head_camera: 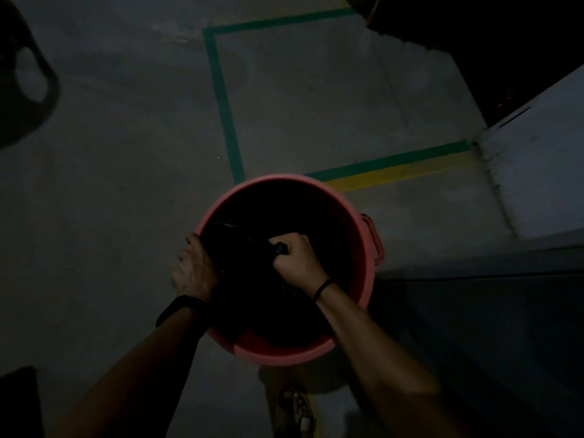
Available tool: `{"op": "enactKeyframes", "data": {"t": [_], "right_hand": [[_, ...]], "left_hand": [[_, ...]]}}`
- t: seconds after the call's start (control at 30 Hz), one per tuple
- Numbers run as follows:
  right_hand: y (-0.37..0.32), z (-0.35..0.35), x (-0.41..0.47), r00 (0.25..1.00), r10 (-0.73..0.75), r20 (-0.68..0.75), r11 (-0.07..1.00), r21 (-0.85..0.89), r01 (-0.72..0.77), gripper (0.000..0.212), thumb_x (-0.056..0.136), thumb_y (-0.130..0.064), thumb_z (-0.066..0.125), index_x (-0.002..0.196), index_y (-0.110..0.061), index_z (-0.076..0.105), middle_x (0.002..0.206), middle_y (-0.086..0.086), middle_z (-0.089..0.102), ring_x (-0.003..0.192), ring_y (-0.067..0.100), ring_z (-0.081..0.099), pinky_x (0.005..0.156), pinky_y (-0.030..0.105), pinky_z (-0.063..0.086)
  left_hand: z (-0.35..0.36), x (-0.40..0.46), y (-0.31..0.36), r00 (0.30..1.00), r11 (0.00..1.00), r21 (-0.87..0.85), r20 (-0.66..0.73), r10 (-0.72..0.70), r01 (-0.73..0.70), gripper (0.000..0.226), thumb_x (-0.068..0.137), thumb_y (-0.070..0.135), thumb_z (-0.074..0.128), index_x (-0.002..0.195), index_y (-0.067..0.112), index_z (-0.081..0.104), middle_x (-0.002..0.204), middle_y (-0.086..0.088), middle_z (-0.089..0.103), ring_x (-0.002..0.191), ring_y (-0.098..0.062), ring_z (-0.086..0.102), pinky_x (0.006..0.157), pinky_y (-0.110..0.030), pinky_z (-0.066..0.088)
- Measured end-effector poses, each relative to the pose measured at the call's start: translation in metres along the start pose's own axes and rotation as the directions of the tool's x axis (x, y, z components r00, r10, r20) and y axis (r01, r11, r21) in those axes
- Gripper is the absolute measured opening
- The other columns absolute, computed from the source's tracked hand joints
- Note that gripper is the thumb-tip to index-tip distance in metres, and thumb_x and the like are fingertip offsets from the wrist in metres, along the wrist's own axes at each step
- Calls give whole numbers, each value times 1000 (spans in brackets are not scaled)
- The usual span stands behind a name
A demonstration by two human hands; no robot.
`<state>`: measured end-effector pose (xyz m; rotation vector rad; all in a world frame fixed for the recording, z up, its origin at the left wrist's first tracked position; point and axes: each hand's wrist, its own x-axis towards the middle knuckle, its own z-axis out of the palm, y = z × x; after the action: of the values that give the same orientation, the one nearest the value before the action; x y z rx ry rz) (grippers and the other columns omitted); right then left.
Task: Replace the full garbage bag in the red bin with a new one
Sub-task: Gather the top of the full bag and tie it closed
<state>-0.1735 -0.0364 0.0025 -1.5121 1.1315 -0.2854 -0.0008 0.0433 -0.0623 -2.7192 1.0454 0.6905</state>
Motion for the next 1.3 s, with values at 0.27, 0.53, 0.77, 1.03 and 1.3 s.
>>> {"op": "enactKeyframes", "data": {"t": [0.27,0.53,0.77,1.03,1.3], "right_hand": [[-18,21,0,996,-83,-29,991,-105,80,39,71,5,49,50,-19,27,49,3,32,44,13,36,48,25,21],[-27,-8,3,999,-12,-52,999,-48,9,43,72,4,49,44,-20,27,46,-2,30,41,10,33,47,22,21],[-37,2,2,998,-41,-41,980,-196,33,34,67,6,44,50,-17,25,47,4,32,45,23,39,46,28,21],[-51,-4,-10,993,-98,-69,987,-131,89,33,65,7,46,53,-17,25,50,7,28,44,14,29,49,28,15],[-59,-13,-18,990,-121,-74,954,-286,95,27,62,3,44,50,-14,27,46,7,35,49,35,47,44,39,28]], "left_hand": [[16,2,0,998,999,36,-62,26,-23,77,94,34,52,152,4,11,129,-28,53,105,-40,60,84,-45,51],[5,7,7,998,996,-87,-55,-3,-2,90,83,35,71,149,4,18,120,-29,55,97,-42,61,76,-45,49],[0,-1,18,992,992,92,-84,93,-85,65,95,24,52,149,-1,25,119,-27,60,96,-39,65,76,-43,53],[-2,8,6,996,999,42,-88,24,-21,64,96,23,48,149,0,19,127,-30,54,104,-42,60,85,-46,48],[17,7,7,999,1000,-10,-40,9,-9,62,93,22,56,141,-4,27,109,-28,64,86,-39,66,70,-41,52]]}}
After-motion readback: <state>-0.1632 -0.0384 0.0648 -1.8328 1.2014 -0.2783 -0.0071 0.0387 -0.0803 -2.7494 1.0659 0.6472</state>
